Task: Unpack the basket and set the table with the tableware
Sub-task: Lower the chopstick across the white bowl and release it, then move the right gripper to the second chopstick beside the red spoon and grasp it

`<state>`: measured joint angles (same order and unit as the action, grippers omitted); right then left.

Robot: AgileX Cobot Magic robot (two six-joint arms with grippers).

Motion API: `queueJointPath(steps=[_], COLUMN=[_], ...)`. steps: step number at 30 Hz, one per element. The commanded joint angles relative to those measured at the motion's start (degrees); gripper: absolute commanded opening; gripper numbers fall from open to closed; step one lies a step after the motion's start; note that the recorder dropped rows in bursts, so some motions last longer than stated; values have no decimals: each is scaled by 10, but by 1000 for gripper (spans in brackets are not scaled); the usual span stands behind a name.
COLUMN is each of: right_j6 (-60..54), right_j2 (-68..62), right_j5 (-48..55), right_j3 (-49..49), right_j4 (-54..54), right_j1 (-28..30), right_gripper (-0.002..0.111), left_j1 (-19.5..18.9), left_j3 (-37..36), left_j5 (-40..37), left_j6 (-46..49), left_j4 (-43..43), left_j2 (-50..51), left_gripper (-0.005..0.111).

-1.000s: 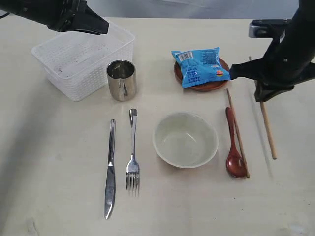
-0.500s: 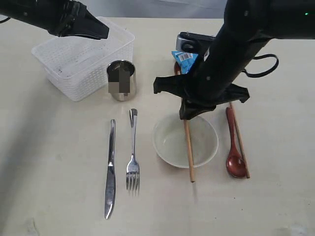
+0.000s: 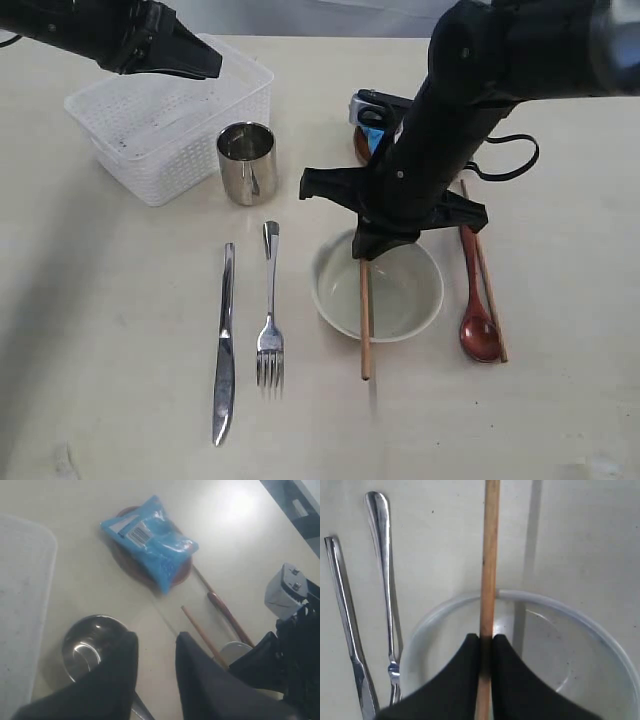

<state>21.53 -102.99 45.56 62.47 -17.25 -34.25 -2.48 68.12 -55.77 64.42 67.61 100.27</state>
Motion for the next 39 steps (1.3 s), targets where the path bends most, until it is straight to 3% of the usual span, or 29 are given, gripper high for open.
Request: queueJointPath(steps=[1,5,11,21,30,39], right_j6=[3,3,3,8,31,42], right_j2=[-1,-1,-1,53,132,93], right_j5=[-1,-1,-2,5,84,-43], right_j3=[1,1,1,1,-4,-122], right_j4=[0,0,4,60,199,230], right_j1=[0,0,0,9,105,129], right_gripper=[0,6,44,41,41,41], left_j1=[-2,-2,-2,-2,-2,-2], left_j3=[-4,-4,-4,-4,-4,-4], left_j5=[-3,-3,-3,-3,-3,-3], left_j6=[3,3,3,3,3,7], left_j4=[5,5,5,5,5,5], left_j2=[-1,-1,-1,-1,-1,-1], left_gripper=[26,26,26,26,26,26])
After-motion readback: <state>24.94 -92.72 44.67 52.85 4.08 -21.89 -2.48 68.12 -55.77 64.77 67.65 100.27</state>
